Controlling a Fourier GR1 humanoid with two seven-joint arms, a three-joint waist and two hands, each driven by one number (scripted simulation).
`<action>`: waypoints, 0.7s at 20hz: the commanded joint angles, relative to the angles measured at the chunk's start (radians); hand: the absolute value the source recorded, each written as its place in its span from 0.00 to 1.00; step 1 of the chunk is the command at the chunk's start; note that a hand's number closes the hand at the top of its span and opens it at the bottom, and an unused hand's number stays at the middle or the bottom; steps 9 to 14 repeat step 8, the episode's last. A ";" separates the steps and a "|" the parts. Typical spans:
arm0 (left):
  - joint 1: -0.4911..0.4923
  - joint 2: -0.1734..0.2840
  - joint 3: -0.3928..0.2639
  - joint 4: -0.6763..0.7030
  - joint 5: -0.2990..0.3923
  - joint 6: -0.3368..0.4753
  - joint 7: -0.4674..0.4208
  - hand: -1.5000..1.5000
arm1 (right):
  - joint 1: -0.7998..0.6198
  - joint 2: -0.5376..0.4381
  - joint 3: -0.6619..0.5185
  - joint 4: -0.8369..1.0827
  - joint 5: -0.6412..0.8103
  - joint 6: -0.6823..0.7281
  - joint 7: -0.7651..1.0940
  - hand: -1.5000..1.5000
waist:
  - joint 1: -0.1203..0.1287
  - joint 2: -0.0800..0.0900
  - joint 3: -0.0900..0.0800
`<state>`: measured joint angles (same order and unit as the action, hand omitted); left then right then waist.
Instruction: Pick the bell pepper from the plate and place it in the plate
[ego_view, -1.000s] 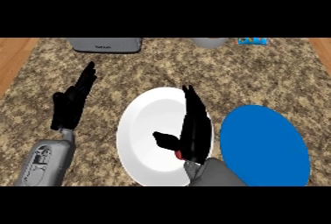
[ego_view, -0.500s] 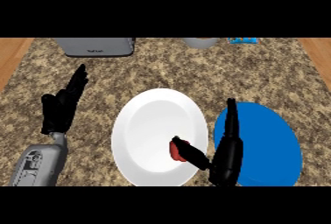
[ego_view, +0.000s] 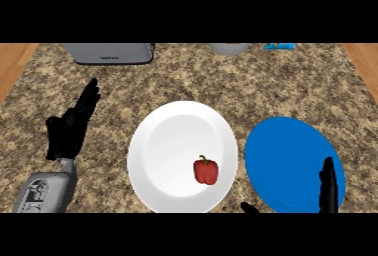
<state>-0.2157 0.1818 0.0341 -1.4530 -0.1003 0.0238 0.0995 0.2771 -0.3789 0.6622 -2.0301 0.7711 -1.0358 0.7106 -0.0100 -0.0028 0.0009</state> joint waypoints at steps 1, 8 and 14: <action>-0.086 0.023 0.043 0.082 0.008 -0.015 -0.004 0.50 | 0.051 -0.116 -0.028 -0.030 -0.147 -0.082 -0.108 0.00 | 0.001 0.003 0.000; -0.002 -0.019 -0.011 -0.037 -0.015 -0.003 0.041 0.50 | 0.106 -0.198 -0.038 0.027 -0.490 -0.166 -0.410 0.00 | 0.005 0.000 0.001; -0.002 -0.019 -0.011 -0.037 -0.015 -0.003 0.041 0.50 | 0.106 -0.198 -0.038 0.027 -0.490 -0.166 -0.410 0.00 | 0.005 0.000 0.001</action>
